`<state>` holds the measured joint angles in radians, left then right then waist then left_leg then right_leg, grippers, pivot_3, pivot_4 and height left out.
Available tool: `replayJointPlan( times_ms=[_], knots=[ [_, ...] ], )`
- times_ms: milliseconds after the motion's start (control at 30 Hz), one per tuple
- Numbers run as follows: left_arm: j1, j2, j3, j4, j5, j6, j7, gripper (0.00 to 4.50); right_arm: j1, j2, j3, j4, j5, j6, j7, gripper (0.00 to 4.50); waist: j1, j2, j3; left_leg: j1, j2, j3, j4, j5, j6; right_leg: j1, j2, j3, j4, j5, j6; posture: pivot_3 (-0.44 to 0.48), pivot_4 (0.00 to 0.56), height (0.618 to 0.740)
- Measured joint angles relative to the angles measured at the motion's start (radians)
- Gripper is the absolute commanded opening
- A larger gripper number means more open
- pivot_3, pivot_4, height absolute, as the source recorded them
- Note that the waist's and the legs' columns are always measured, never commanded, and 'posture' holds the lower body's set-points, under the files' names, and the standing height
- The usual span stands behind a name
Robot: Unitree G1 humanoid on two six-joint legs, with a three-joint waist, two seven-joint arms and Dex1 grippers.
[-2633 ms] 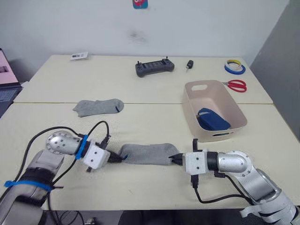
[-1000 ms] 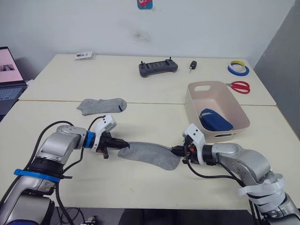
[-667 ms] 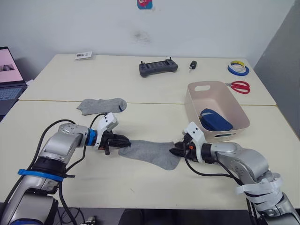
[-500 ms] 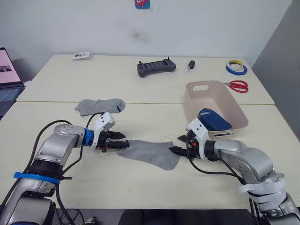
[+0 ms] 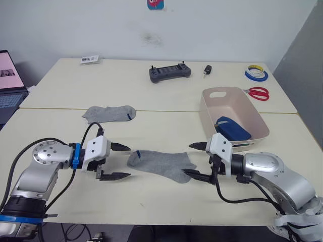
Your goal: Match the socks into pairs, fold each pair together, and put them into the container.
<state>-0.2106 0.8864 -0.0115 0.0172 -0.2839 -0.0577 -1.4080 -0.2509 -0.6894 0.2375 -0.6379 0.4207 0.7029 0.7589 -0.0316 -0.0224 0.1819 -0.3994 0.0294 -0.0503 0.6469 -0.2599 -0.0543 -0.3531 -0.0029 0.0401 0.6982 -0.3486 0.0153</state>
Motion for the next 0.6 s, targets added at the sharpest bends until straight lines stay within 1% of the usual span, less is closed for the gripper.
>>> replayJointPlan(
  times_ms=[100, 133, 167, 233, 333, 500, 533, 567, 600],
  knots=[
    [0.010, -0.020, -0.059, 0.012, 0.056, -0.089, 0.002, 4.49, 0.010, -0.007, 0.014, -0.009, -0.004, -0.001, 0.009, 4.50, 0.000, 0.000, 0.000, 0.000, 0.000, 0.000, 0.000, 0.000, 0.000, 0.000, 0.000, 0.000, 0.000, 0.000, 0.000, 0.000, 0.150, 0.740],
    [0.009, -0.022, -0.071, 0.025, 0.069, -0.112, 0.002, 4.11, 0.010, -0.007, 0.014, -0.010, -0.004, -0.002, 0.010, 4.50, 0.000, 0.000, 0.000, 0.000, 0.000, 0.000, 0.000, 0.000, 0.000, 0.000, 0.001, 0.000, 0.000, 0.000, 0.000, 0.000, 0.150, 0.740],
    [0.005, -0.027, -0.079, 0.043, 0.085, -0.137, 0.005, 3.93, 0.012, -0.009, 0.014, -0.011, -0.005, -0.003, 0.010, 4.50, -0.001, 0.000, 0.000, 0.000, 0.000, -0.001, 0.000, 0.000, 0.000, 0.000, 0.001, 0.000, 0.000, 0.000, 0.000, 0.000, 0.150, 0.740],
    [-0.033, -0.048, -0.102, 0.101, 0.136, -0.195, 0.032, 3.26, 0.017, -0.010, 0.014, -0.014, -0.005, -0.006, 0.011, 4.50, 0.000, 0.000, 0.000, 0.000, 0.000, -0.001, 0.000, 0.000, 0.000, 0.000, 0.001, -0.001, 0.000, 0.000, 0.000, 0.000, 0.150, 0.740],
    [-0.082, -0.072, -0.134, 0.150, 0.184, -0.253, 0.052, 2.38, 0.022, -0.011, 0.014, -0.017, -0.006, -0.014, 0.011, 4.50, 0.001, 0.000, 0.000, 0.000, -0.001, 0.000, 0.000, 0.000, 0.000, 0.000, 0.001, -0.001, 0.000, 0.000, 0.000, 0.000, 0.150, 0.740],
    [-0.096, -0.077, -0.151, 0.175, 0.206, -0.307, 0.062, 0.77, 0.041, -0.019, 0.014, -0.017, -0.007, -0.022, 0.016, 4.50, 0.001, 0.000, 0.000, 0.000, 0.000, -0.001, 0.000, 0.000, 0.000, 0.000, 0.001, -0.001, 0.000, 0.000, 0.000, 0.000, 0.150, 0.740],
    [-0.094, -0.077, -0.152, 0.177, 0.209, -0.316, 0.062, 0.58, 0.043, -0.022, 0.014, -0.017, -0.007, -0.024, 0.020, 4.50, 0.001, 0.000, 0.000, 0.000, 0.000, -0.001, 0.000, 0.000, 0.000, 0.000, 0.001, -0.001, 0.001, 0.000, 0.000, 0.000, 0.150, 0.740],
    [-0.091, -0.076, -0.152, 0.176, 0.211, -0.323, 0.063, 0.17, 0.044, -0.025, 0.014, -0.017, -0.007, -0.028, 0.021, 4.50, 0.001, 0.000, 0.000, 0.000, 0.000, 0.000, 0.000, 0.000, 0.000, 0.000, 0.001, -0.001, 0.001, 0.000, 0.000, 0.000, 0.150, 0.740],
    [-0.082, -0.070, -0.152, 0.174, 0.208, -0.331, 0.063, 0.01, 0.046, -0.028, 0.014, -0.018, -0.008, -0.032, 0.024, 4.50, 0.000, 0.000, 0.000, 0.000, 0.000, 0.000, 0.000, 0.000, 0.000, 0.000, 0.001, -0.001, 0.000, 0.000, 0.000, 0.000, 0.150, 0.740]
  ],
)
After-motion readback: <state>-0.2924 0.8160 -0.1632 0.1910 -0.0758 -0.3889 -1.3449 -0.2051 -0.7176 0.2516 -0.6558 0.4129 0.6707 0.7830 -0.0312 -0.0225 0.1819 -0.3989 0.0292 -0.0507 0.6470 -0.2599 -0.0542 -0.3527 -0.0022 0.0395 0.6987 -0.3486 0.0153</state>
